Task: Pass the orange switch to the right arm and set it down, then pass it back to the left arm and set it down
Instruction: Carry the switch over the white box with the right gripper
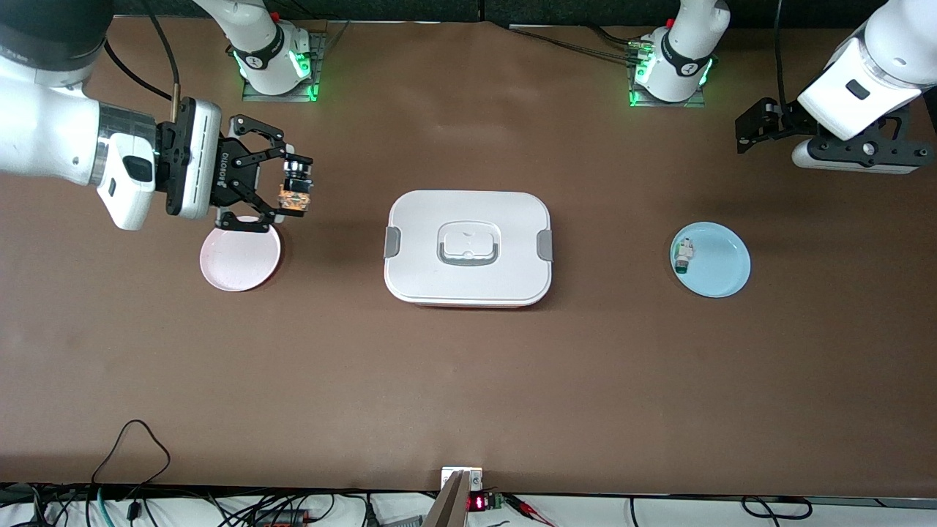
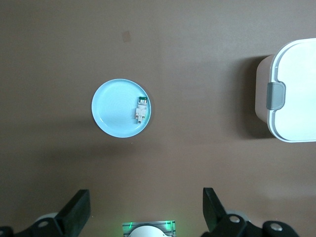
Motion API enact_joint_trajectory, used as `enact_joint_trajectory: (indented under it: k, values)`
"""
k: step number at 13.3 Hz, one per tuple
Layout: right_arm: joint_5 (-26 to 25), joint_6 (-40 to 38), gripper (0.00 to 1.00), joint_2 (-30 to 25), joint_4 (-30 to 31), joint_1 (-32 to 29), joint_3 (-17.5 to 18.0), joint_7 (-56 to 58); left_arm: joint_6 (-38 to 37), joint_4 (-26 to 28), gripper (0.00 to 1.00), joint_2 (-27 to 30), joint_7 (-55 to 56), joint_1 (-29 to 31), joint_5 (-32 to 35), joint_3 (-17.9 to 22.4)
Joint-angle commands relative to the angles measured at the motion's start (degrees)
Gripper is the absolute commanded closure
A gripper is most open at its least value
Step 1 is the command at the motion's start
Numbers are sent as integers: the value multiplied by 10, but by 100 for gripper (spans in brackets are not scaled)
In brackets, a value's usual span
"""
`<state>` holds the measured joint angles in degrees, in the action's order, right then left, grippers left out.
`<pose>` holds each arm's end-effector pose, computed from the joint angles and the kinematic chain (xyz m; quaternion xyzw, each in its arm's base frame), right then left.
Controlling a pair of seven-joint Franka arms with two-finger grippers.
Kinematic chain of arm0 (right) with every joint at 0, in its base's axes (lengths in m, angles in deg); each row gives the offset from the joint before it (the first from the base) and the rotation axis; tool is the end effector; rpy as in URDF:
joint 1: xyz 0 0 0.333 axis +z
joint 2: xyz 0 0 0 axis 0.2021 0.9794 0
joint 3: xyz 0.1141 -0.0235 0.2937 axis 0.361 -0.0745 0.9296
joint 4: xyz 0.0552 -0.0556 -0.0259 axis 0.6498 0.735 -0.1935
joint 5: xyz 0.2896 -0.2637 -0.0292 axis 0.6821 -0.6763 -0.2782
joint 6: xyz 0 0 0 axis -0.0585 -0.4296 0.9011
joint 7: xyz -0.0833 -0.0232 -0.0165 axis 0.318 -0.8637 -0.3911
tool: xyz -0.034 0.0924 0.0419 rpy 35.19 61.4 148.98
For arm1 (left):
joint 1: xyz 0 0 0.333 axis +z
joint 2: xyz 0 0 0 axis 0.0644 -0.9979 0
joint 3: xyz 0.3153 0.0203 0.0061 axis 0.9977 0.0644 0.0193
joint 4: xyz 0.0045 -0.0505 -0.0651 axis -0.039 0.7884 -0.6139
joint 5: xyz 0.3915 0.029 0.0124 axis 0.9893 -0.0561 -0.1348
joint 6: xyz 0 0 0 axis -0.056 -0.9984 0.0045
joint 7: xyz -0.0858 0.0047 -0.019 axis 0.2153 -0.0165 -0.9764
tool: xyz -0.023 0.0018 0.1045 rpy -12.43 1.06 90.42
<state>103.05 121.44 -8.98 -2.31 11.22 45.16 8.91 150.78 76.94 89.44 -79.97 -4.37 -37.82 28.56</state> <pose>0.6021 0.1928 0.5760 -0.7195 -0.5659 -0.1844 0.3578 0.5267 -0.0930 0.6315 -0.9978 0.0319 0.0570 0.0107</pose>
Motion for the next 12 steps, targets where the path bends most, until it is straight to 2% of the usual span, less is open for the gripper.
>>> enact_joint_trajectory:
  k: [1,6,12]
  values:
    - [75,23,70,18,6,9,-1,105,-10,-9,0,0,-6,3,-6,-1]
    - [196,64,69,65,18,35,0,237,-11,-10,0,0,-6,2,-6,-1]
    - [261,65,70,93,26,60,-1,254,-13,-10,0,0,-6,2,-6,-1]
